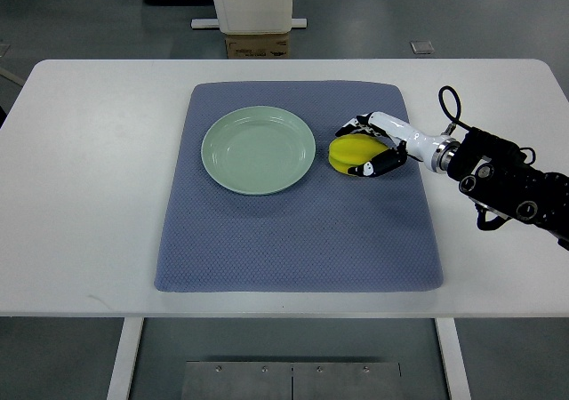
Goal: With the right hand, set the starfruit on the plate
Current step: 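Close the right hand's fingers around the yellow starfruit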
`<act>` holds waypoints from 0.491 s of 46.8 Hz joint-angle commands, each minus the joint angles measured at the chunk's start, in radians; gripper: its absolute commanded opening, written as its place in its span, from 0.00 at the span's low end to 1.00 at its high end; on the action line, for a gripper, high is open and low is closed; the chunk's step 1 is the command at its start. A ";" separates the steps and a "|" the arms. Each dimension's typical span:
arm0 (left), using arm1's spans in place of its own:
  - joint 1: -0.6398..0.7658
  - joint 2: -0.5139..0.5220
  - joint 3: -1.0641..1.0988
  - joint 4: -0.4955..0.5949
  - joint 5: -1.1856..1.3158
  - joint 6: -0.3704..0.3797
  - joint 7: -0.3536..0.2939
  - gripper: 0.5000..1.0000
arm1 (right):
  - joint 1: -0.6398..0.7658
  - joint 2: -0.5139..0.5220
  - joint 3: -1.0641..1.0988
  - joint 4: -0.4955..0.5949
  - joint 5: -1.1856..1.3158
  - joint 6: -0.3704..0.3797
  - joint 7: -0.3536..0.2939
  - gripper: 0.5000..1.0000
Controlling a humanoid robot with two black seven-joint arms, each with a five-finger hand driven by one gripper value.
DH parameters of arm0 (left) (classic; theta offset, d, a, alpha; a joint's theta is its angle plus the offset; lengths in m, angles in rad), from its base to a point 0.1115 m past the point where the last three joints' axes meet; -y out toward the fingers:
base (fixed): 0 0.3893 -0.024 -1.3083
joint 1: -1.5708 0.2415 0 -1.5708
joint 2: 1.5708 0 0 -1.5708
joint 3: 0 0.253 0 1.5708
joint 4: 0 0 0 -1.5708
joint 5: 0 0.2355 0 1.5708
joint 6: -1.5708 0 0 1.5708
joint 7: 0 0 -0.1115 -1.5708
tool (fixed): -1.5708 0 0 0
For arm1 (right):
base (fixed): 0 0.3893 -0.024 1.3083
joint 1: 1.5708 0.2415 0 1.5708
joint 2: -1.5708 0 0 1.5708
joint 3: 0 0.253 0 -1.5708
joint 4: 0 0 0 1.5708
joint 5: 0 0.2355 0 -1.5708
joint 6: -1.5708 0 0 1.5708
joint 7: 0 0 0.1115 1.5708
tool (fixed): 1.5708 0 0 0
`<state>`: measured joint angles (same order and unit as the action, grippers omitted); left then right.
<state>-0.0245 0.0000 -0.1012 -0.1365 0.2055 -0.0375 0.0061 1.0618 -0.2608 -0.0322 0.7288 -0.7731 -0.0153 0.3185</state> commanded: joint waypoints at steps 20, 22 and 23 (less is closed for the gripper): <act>0.000 0.000 0.000 0.000 0.000 0.001 0.000 1.00 | 0.010 0.002 0.005 0.003 0.005 0.001 0.001 0.00; 0.000 0.000 0.000 0.000 0.000 0.001 0.000 1.00 | 0.014 -0.002 0.006 0.003 0.008 0.001 0.001 0.00; 0.000 0.000 0.000 0.000 0.000 0.001 0.000 1.00 | 0.017 -0.003 0.006 0.003 0.009 0.001 0.001 0.00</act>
<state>-0.0246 0.0000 -0.1012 -0.1365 0.2056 -0.0370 0.0060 1.0721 -0.2590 -0.0281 0.7317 -0.7678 -0.0138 0.3191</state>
